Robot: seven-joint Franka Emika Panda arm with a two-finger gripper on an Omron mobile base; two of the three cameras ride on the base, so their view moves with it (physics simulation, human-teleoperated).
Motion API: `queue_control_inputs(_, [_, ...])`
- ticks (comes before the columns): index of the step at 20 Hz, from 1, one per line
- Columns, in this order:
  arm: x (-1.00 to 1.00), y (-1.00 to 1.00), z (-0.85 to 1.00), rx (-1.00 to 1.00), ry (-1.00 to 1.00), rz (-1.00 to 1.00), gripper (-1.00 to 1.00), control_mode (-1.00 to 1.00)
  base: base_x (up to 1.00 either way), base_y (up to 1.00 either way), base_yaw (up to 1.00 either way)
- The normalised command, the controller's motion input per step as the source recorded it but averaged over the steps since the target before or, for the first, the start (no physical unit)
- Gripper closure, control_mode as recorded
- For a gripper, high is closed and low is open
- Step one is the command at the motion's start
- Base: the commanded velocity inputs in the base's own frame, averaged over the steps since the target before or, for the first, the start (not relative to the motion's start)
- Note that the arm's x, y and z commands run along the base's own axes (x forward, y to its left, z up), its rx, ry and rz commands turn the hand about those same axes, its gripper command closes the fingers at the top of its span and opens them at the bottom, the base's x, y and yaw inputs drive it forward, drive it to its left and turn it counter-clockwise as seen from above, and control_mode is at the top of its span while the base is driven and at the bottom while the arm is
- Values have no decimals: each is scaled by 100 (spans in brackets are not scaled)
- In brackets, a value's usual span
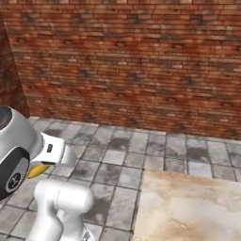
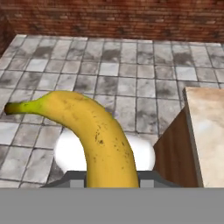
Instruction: Retrieve the tangerine and banana from the fridge and place them into the bowl on the dining table.
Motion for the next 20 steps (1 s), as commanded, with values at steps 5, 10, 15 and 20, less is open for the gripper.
queue_control_inputs(5, [0,0,0,0,0,0,100,100,100,-2,-21])
queue_control_inputs(10, [0,0,0,0,0,0,100,100,100,0,-40])
queue_control_inputs(15, [0,0,0,0,0,0,100,100,100,0,-50])
queue_control_inputs(20, [0,0,0,0,0,0,100,100,78,0,-50])
